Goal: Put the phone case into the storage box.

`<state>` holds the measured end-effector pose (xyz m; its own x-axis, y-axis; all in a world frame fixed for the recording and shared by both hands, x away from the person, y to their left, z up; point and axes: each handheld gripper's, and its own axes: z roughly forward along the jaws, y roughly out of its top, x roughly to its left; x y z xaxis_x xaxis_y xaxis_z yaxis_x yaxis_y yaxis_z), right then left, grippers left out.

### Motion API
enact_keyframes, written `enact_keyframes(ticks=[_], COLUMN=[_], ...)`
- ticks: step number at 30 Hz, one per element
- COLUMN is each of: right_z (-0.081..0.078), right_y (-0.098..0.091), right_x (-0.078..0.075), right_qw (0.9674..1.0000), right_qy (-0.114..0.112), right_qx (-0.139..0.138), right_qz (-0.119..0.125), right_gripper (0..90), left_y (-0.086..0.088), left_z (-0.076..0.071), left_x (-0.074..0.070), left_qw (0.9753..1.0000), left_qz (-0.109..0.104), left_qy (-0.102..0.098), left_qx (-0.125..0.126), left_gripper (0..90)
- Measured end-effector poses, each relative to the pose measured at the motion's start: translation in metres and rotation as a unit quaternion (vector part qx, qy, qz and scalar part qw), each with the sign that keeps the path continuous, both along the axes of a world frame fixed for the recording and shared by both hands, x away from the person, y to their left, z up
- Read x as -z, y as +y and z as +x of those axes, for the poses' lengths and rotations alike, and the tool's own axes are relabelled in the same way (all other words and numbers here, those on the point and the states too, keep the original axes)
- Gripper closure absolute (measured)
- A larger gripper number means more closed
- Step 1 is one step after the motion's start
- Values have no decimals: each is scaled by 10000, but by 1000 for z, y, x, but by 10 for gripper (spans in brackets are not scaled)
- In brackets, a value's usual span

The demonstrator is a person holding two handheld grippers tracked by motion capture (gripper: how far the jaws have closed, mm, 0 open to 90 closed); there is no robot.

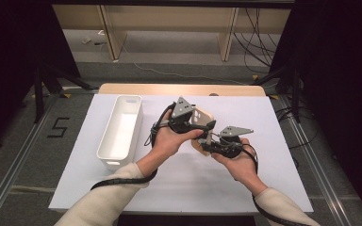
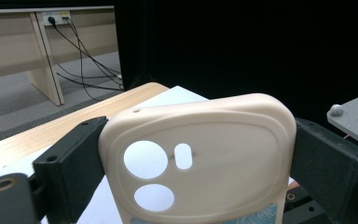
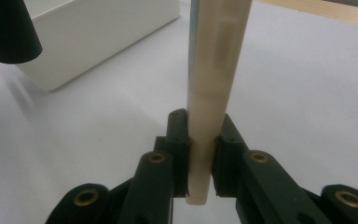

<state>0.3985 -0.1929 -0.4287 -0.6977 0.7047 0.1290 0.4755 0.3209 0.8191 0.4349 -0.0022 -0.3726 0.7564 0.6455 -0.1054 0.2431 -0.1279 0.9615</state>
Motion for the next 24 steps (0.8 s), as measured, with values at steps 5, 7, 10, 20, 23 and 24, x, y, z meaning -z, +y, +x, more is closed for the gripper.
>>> enact_keyframes(ticks=[5, 7, 10, 20, 23, 24], right_z=[0, 0, 0, -1, -1, -2], right_y=[0, 0, 0, -6, -7, -7], right_x=[-1, -1, -2, -4, -3, -3], right_qw=[9999, 9999, 9999, 9995, 9992, 9991], right_qy=[-97, -128, -158, -248, -291, -301], right_qx=[-43, -44, -44, -41, -58, -108], right_qz=[-1, -4, 4, 207, 263, 274], right_gripper=[783, 774, 748, 432, 288, 250], left_y=[2, 2, 2, 6, 9, 10], left_z=[-1, -1, -1, 0, 0, 0], left_x=[-2, -3, -5, -10, -11, -12], left_qw=[10000, 10000, 10000, 9998, 9998, 9998], left_qz=[-1, -4, -4, 20, 9, 6], left_qy=[1, -11, -29, -173, -197, -199], left_qx=[3, 14, 28, -9, -45, -60], left_gripper=[98, 100, 103, 105, 105, 105])
